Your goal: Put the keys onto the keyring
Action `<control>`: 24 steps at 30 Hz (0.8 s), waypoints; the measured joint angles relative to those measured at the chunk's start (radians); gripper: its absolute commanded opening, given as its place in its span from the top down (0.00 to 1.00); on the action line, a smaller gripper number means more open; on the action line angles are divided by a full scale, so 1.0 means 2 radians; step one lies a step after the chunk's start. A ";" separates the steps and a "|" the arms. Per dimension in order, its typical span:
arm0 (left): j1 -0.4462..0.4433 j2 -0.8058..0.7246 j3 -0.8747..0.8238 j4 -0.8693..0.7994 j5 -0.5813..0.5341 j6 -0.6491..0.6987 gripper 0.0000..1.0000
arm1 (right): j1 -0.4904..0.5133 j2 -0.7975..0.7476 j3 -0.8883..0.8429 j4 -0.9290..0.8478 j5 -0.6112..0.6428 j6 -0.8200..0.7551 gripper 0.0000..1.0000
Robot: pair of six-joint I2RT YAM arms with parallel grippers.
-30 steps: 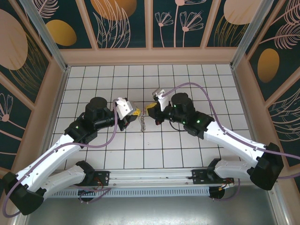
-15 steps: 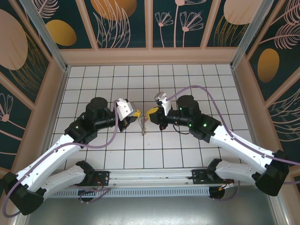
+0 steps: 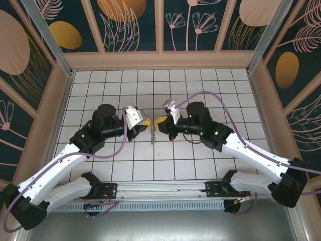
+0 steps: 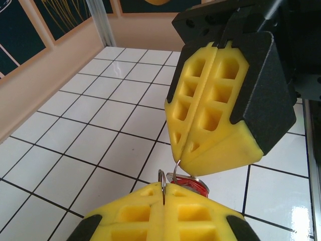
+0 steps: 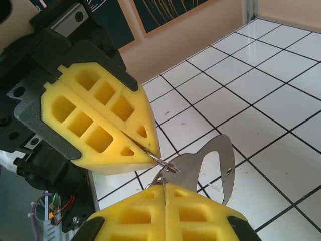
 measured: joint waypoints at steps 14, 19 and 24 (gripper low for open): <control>0.000 0.000 0.000 -0.001 0.004 0.000 1.00 | 0.000 0.000 0.000 0.012 0.007 0.002 1.00; 0.000 0.000 0.000 -0.001 0.003 0.000 1.00 | 0.000 0.001 0.000 0.015 0.015 0.006 1.00; 0.000 0.000 0.000 -0.001 0.003 0.000 1.00 | 0.000 0.001 0.000 0.017 0.022 0.011 1.00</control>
